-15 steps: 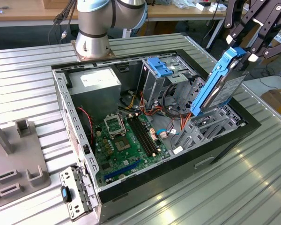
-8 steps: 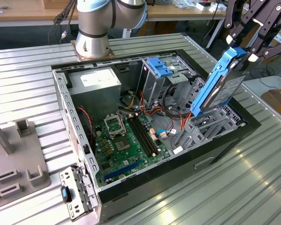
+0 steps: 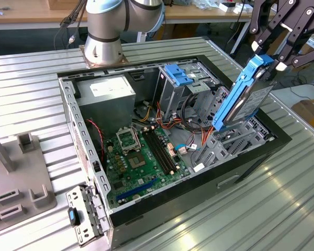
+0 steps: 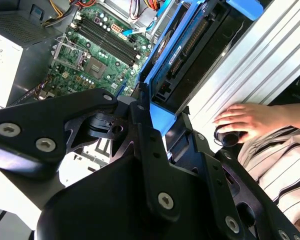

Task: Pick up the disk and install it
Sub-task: 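Insert the disk into the insertion slot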

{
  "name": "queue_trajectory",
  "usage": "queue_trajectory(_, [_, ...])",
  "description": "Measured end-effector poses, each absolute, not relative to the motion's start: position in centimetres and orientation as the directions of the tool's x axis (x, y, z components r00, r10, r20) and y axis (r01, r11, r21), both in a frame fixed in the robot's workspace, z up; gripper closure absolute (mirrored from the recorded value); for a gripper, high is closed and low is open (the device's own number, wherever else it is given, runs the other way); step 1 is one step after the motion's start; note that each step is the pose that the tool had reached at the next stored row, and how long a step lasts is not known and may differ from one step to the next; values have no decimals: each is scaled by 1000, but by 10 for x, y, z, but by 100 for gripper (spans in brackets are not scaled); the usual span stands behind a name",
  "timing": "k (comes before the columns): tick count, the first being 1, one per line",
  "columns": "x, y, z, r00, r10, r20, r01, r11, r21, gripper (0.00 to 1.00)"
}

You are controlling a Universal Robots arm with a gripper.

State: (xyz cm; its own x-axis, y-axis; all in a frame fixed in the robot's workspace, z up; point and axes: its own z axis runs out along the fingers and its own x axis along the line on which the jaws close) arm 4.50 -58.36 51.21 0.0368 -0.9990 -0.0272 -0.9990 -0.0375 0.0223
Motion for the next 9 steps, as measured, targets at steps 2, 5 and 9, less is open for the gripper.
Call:
queue_trajectory(2, [45,-584,511,37,-999,-27,-999,-37,22,64])
queue_trajectory(5, [47,-585,508,37,-999,-27,-999,-37,22,64])
queue_trajectory(9, [63,-586,506,35,-999,-27,-999,-35,22,64])
